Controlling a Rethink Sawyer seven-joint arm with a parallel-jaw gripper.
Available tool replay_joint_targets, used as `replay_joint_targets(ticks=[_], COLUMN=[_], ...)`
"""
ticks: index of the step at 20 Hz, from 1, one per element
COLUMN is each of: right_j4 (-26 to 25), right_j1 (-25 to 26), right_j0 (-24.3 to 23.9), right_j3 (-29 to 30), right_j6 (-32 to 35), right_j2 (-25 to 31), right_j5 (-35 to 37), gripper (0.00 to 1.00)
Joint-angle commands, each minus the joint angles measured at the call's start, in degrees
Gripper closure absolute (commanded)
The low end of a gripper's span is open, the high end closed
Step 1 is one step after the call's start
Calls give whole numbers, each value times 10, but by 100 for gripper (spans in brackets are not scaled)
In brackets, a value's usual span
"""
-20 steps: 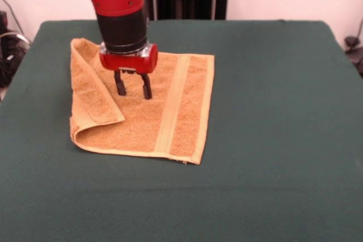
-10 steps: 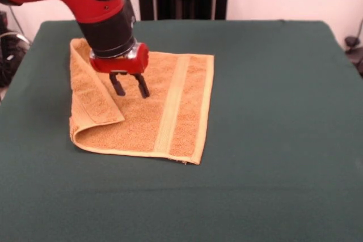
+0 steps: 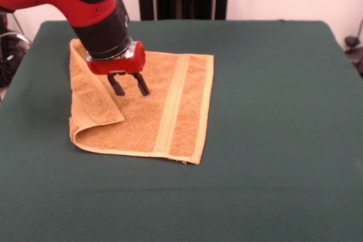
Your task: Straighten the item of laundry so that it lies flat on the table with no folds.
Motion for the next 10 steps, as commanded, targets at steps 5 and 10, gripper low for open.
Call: replay_joint_targets(ticks=[5, 10], right_j4=[-167, -205], right_j1=[-35, -65], right_j0=[20, 32], right_j3=[-107, -103], right_j6=[-192, -159], right_j2=[-10, -20], right_j5=[-57, -63], gripper=[0, 0])
